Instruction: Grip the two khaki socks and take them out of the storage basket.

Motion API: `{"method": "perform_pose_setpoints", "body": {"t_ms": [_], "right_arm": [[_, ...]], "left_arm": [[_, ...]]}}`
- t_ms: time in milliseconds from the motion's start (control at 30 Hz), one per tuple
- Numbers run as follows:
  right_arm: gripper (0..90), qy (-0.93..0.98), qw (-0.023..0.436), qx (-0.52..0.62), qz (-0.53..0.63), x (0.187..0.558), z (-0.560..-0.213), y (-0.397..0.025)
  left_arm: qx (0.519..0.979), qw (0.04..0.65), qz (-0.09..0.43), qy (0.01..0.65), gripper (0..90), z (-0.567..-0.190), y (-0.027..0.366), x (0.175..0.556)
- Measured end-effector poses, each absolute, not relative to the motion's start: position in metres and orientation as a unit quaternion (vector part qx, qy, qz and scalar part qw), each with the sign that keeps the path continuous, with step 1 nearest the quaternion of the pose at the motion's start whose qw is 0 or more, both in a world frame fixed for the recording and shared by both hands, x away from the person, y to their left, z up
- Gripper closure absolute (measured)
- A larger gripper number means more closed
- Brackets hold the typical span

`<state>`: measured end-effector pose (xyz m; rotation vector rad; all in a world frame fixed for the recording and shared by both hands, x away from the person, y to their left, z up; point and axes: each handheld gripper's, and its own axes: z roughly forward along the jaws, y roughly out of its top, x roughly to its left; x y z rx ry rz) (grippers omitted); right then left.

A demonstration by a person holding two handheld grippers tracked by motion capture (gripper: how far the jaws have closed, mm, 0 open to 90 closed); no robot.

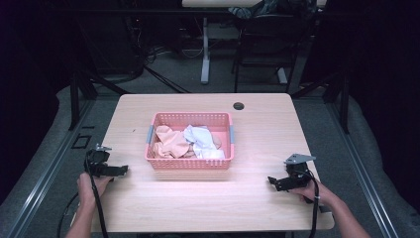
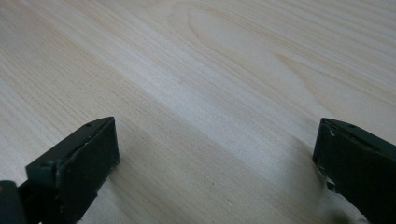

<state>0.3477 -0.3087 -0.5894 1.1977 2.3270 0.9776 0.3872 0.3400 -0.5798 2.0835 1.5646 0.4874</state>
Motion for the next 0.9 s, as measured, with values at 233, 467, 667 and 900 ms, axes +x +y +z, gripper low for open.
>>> {"method": "perform_pose_setpoints", "body": {"t_ms": [233, 467, 667, 900], "right_arm": [[0.0, 0.820, 0.173, 0.422, 0.345, 0.348, -0.589, -0.309], [0.0, 0.820, 0.173, 0.422, 0.345, 0.348, -0.589, -0.309], [0.0, 0.820, 0.173, 0.422, 0.344, 0.348, -0.589, -0.309], [0.0, 0.820, 0.173, 0.422, 0.345, 0.348, -0.589, -0.309]], "left_arm": [[0.763, 0.248, 0.169, 0.572, 0.2, -0.575, 0.342, 0.387], [0.767, 0.246, 0.173, 0.566, 0.2, -0.571, 0.339, 0.386], [0.767, 0.254, 0.162, 0.566, 0.2, -0.565, 0.338, 0.387], [0.770, 0.265, 0.158, 0.559, 0.2, -0.554, 0.335, 0.387]]}}
